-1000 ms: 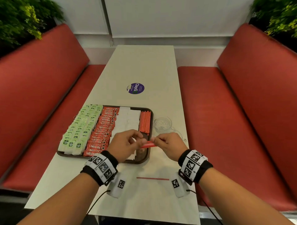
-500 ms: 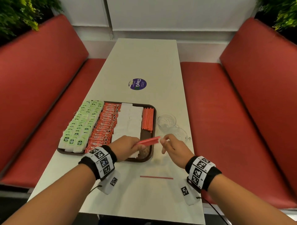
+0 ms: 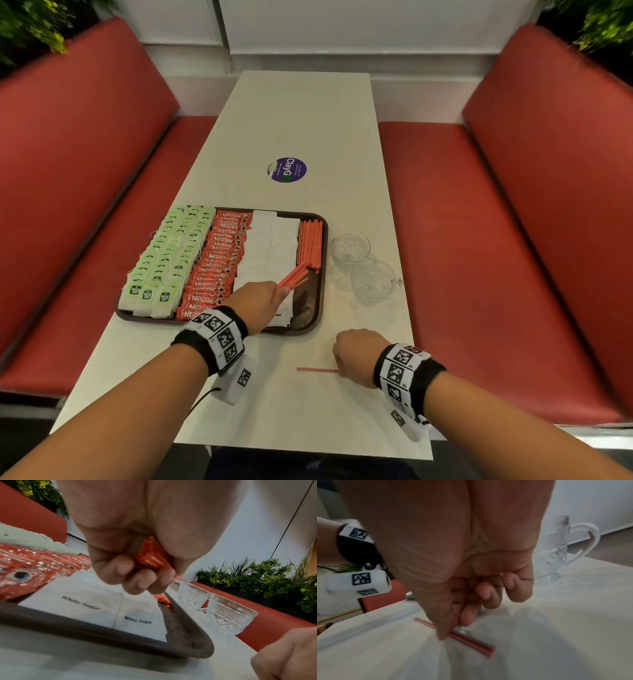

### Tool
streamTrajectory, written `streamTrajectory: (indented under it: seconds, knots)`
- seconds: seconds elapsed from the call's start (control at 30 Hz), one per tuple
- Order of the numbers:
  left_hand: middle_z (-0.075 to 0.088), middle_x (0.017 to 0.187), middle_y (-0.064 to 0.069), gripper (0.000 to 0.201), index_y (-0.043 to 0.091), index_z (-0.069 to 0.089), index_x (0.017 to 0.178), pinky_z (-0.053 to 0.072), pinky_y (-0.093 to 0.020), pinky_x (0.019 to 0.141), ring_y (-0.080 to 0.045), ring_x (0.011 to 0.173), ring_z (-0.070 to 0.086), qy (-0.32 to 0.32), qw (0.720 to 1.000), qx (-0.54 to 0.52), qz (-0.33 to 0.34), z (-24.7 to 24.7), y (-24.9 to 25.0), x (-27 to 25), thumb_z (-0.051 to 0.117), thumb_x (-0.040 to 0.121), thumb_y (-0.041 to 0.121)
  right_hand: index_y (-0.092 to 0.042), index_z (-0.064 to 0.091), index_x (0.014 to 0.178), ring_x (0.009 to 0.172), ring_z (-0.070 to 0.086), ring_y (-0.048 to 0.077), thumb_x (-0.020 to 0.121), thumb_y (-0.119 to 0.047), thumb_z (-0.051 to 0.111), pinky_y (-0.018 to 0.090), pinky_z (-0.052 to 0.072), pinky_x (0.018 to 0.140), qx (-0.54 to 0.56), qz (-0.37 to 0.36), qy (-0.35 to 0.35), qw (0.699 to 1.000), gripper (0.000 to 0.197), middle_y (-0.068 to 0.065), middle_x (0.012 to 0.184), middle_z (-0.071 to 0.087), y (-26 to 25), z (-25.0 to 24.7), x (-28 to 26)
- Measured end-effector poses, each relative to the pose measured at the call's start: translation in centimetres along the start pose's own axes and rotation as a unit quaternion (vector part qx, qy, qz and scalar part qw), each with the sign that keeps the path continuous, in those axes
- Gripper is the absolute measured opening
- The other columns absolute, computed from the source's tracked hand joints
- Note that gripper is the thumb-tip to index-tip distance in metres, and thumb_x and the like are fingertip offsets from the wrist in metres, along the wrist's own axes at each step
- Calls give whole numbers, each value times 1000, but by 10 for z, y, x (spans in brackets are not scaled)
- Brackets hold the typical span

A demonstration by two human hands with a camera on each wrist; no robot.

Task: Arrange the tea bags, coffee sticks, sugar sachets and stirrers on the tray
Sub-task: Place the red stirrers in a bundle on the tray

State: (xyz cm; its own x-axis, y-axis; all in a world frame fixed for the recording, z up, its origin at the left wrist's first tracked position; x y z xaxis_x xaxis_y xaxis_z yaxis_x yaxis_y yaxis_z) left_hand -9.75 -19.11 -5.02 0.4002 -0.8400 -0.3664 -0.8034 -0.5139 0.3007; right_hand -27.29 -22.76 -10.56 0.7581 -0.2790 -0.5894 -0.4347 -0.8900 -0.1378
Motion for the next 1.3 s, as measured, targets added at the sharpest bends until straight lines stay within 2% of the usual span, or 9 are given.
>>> streamTrajectory:
  seconds: [0.17, 0.3, 0.37, 0.47, 0.6, 0.73, 1.0, 1.17, 1.3]
  knots:
    - [65, 108, -11, 42, 12, 55, 127, 53, -38, 86, -29, 98, 64, -17, 995, 98, -19, 4, 22, 8, 23, 109, 32, -1, 65, 108, 89, 61, 33, 95, -15, 51, 35, 47, 74, -22, -8, -16, 1000, 23, 15, 109, 62, -3, 4, -5]
    - [64, 121, -14, 35, 9, 56, 130, 51, -39, 96, -30, 108, 63, -32, 993, 96, -66, 11, 31, 18, 30, 108, 20, -4, 63, 89, 74, 54, 28, 89, -18, 58, 32, 47, 65, -41, -10, -38, 998, 15, 11, 93, 61, -3, 2, -9]
    - [63, 124, -13, 35, 8, 56, 131, 51, -35, 93, -30, 110, 63, -34, 992, 99, -75, 17, 36, 23, 33, 106, 17, -9, 54, 77, 70, 53, 27, 88, -23, 59, 30, 44, 60, -31, -14, -31, 999, 19, 7, 79, 54, -1, -2, -12]
    - [63, 124, -12, 35, 6, 55, 131, 48, -32, 82, -29, 110, 63, -59, 984, 139, -94, 25, 41, 27, 39, 102, 16, -14, 51, 81, 73, 52, 26, 89, -29, 59, 28, 38, 58, 22, -21, -4, 1000, 19, 4, 79, 51, 4, -14, -19]
    - [66, 121, -12, 34, 4, 60, 124, 52, -34, 86, -29, 108, 65, -71, 981, 132, -127, 31, 46, 32, 47, 98, 21, -23, 41, 67, 69, 49, 24, 85, -27, 58, 28, 39, 58, 112, -17, 36, 993, 25, -2, 70, 48, 17, -28, -25]
    - [65, 124, -11, 33, 5, 61, 123, 54, -33, 93, -27, 111, 64, -60, 982, 135, -114, 28, 54, 36, 47, 101, 24, -18, 45, 71, 64, 46, 20, 83, -24, 56, 30, 39, 59, 162, -15, 57, 985, 17, -1, 69, 50, 26, -36, -29]
    - [68, 108, -10, 29, 7, 64, 114, 51, -29, 73, -25, 93, 66, -25, 986, 146, -74, 19, 46, 43, 55, 99, 30, -11, 53, 78, 61, 48, 17, 89, -22, 55, 27, 38, 55, 252, -4, 126, 960, 16, 5, 73, 58, 36, -56, -32]
    - [66, 78, 4, 42, 18, 65, 88, 44, -25, 62, -14, 70, 61, 62, 996, -68, 17, -17, 50, 25, 41, 102, 49, -9, 58, 89, 69, 55, 19, 97, -18, 50, 27, 42, 60, 291, -6, 193, 937, 15, 2, 78, 61, 36, -76, -23]
    - [64, 60, 13, 21, 22, 71, 87, 48, -22, 56, -5, 52, 54, 18, 952, -290, 99, -24, 67, -2, 62, 96, 39, -10, 57, 94, 77, 64, 26, 101, -22, 46, 41, 54, 71, 328, -31, 218, 919, 18, 9, 87, 69, 21, -90, -10]
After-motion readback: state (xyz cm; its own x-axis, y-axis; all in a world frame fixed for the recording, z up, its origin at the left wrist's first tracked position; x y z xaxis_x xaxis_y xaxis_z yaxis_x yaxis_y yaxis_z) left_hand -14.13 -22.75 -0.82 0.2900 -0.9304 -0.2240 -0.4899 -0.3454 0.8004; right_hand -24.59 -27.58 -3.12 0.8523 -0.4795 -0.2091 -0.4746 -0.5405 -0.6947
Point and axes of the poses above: each hand's wrist, its own x-axis towards the middle knuckle, its own z-axis out of the palm, y = z × x, the point moved 10 cm from there along x, towards the middle knuckle
